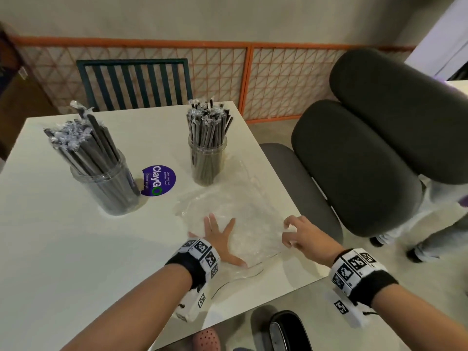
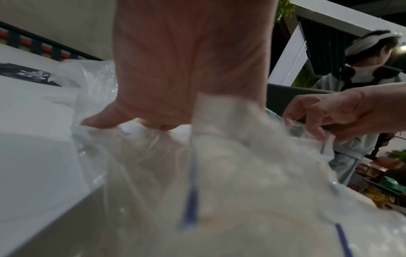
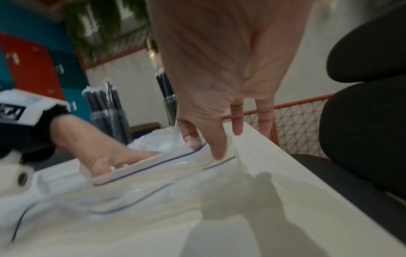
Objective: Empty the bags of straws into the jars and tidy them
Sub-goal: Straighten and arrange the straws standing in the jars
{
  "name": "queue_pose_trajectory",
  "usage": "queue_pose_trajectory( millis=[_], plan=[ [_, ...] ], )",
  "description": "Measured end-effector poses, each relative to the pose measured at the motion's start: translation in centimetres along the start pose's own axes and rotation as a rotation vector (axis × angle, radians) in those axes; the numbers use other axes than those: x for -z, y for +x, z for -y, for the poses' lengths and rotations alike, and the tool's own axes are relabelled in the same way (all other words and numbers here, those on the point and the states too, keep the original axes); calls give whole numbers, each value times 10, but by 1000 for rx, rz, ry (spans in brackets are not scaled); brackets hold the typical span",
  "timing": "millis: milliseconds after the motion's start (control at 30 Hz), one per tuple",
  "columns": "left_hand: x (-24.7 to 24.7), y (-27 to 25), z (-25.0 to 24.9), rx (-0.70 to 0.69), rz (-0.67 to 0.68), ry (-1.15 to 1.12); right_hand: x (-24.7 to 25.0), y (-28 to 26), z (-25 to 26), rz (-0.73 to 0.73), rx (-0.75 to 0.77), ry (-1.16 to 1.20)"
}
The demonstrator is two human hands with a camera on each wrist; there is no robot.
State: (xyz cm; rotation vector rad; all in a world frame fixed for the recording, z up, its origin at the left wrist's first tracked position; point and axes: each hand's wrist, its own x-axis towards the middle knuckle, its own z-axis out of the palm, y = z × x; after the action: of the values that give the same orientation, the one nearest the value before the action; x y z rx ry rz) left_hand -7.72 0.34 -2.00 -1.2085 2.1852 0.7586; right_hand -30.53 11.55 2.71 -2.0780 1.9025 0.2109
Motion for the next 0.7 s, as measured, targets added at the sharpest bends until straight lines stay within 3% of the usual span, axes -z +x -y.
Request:
queue_pose_trajectory(
  millis=[67, 133, 267, 300, 333, 433, 500, 567, 700],
  plan=[
    [-2, 4, -2, 30, 2, 18, 5, -7, -4, 166, -74, -118],
    [4, 0, -6, 37, -49, -37, 19, -8, -1, 187, -160, -173],
    [32, -17, -16, -107, -502, 28, 36, 22, 29, -300, 82, -12],
    [36, -20, -17, -106, -533, 94, 35, 35, 38, -353, 145, 17],
    [37, -20, -18, -64, -476, 146, 30, 48, 44, -306, 161, 19],
    [17, -9, -8, 65, -183, 222, 10, 76, 50, 140, -36, -10],
    [-5, -2, 9, 56, -141, 177, -10, 85, 43, 325, -142, -3],
    [-19, 1, 24, 16, -158, 92, -28, 88, 38, 403, -178, -2],
    [-16, 1, 44, 26, -130, 142, -35, 95, 50, 426, -170, -10]
  ],
)
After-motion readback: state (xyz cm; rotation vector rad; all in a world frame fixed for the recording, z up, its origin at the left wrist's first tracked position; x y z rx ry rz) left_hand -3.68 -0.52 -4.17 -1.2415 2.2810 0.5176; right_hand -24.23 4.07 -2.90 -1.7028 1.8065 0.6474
